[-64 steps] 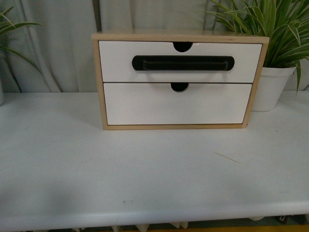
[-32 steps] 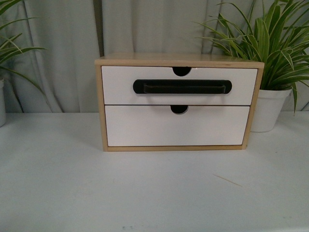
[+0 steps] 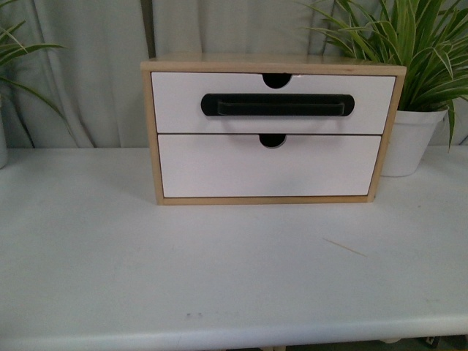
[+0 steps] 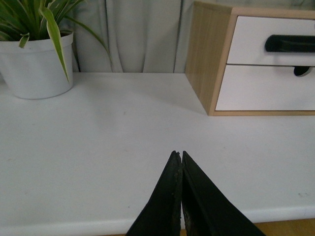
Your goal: Close drawer sideways
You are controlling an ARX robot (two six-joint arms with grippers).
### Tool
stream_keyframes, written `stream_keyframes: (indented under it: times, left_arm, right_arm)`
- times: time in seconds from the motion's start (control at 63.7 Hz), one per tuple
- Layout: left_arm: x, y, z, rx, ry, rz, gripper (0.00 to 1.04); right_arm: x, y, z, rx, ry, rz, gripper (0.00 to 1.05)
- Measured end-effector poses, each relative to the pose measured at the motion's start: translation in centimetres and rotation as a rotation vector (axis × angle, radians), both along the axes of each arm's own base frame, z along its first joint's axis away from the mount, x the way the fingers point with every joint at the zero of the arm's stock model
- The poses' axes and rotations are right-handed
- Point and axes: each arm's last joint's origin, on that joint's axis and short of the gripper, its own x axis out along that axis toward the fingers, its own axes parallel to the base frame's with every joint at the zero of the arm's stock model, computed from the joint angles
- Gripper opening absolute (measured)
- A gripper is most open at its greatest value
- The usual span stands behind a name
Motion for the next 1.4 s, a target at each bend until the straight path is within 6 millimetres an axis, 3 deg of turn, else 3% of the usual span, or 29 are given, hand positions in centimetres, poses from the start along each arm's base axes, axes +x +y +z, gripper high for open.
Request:
stream_keyframes:
  times: [0.141, 0.346, 0.613, 1.084, 1.398]
  left_arm:
    - [-0.3, 0.0, 0.0, 0.002, 0.0, 0.0, 0.04]
    - [-0.7, 0.0, 0.0, 0.002, -0.001, -0.002, 0.04]
    - [-1.7, 0.0, -0.3, 0.002, 0.006, -0.004, 0.06]
    - [-1.7, 0.0, -0.3, 0.003, 0.006, -0.003, 1.0]
    - [-1.7, 0.0, -0.3, 0.004, 0.006, -0.004, 0.99]
  right_arm:
    - [-1.0, 0.0, -0.6, 0.0, 0.009, 0.0, 0.01]
    - [-1.1, 0.0, -1.7, 0.001, 0.003, 0.002, 0.01]
    - [-1.1, 0.0, -1.7, 0.0, 0.002, 0.002, 0.02]
    - [-1.1, 0.0, -1.7, 0.001, 0.002, 0.002, 0.95]
    - [-1.1, 0.0, -1.7, 0.002, 0.002, 0.002, 0.96]
